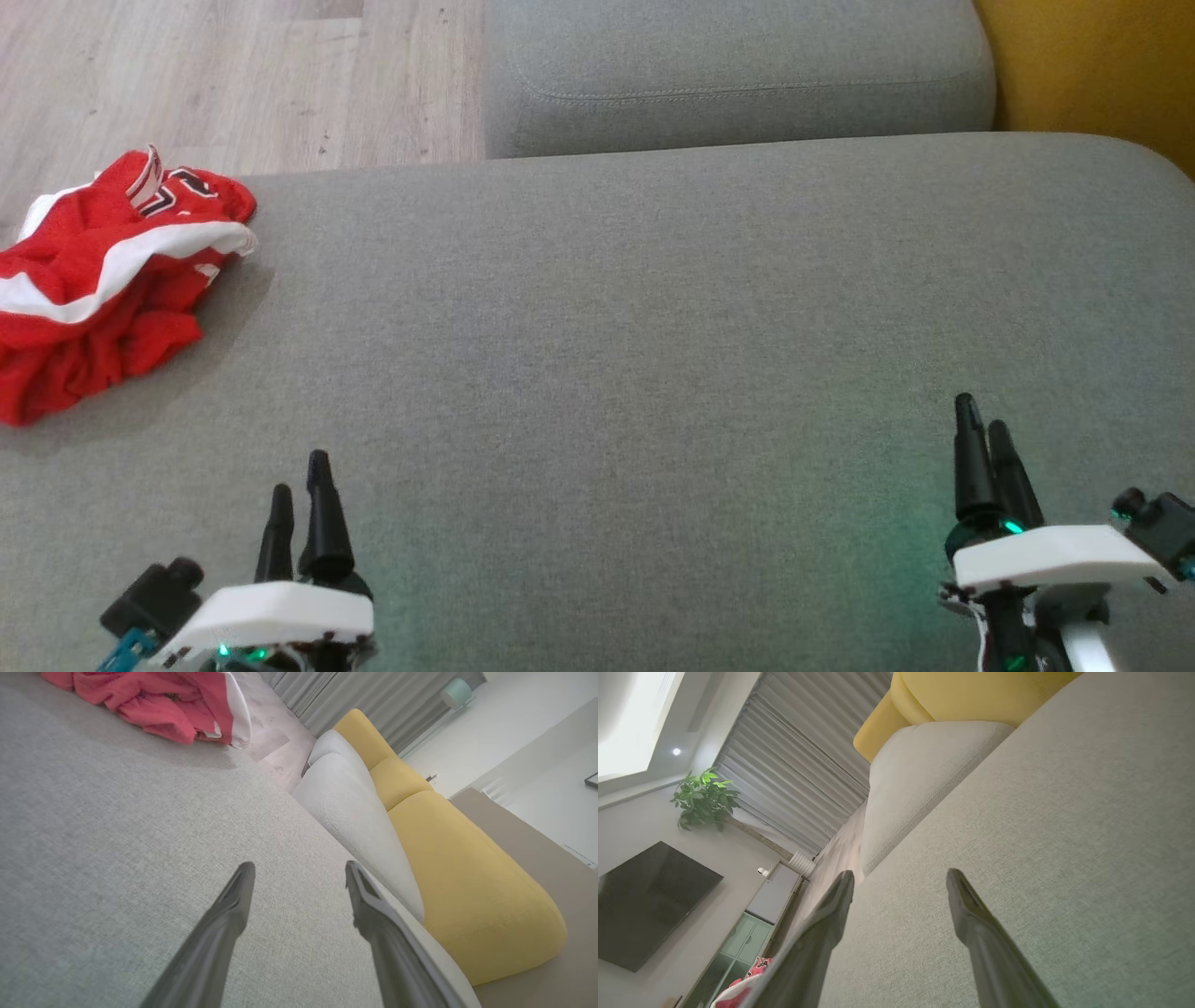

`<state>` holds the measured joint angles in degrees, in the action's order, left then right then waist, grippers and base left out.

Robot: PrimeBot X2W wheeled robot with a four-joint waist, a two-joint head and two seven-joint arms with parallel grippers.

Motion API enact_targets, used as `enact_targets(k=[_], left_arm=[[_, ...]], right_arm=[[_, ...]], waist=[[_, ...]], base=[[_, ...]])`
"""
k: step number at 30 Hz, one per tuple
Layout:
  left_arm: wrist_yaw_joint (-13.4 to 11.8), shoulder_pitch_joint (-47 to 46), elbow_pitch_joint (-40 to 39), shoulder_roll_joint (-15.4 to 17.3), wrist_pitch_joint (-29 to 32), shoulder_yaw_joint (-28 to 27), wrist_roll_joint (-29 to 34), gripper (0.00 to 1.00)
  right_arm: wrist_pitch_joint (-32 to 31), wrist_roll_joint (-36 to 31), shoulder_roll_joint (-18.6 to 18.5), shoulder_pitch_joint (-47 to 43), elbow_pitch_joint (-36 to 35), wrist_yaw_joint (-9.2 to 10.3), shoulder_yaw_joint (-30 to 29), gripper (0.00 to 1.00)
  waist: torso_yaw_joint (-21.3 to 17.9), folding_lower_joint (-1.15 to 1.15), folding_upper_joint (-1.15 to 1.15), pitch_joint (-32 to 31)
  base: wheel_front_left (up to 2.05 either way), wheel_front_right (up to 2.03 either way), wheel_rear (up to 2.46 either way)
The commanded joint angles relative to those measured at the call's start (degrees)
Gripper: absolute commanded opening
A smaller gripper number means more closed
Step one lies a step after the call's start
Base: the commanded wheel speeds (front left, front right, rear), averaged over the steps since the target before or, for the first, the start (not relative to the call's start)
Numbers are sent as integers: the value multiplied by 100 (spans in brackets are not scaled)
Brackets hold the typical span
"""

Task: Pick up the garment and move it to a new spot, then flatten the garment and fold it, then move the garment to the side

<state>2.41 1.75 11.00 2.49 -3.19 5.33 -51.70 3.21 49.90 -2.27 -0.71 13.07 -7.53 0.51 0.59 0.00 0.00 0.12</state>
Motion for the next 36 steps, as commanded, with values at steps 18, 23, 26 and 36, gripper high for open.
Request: enact_targets(k=[18,23,26,36], left_arm=[[-177,-46,-79,30,-376,128,1463,100],[-230,-14,-68,31,-461,164,1807,100],[-256,-2,-30,31,-512,193,2007,100],[-337,33,176,33,-682,280,2628,100]], right_arm=[[377,-1517,-44,104,-117,3,375,100],[462,-1898,-46,106,-68,3,464,100],[513,-2129,-47,111,-47,3,519,100],[682,-2897,-51,92,-18,3,651,100]], waist=[[30,0,0,-6],[37,0,0,-5],[37,0,0,-6],[41,0,0,-30]], base=[[0,0,0],[0,0,0],[0,0,0],[0,0,0]])
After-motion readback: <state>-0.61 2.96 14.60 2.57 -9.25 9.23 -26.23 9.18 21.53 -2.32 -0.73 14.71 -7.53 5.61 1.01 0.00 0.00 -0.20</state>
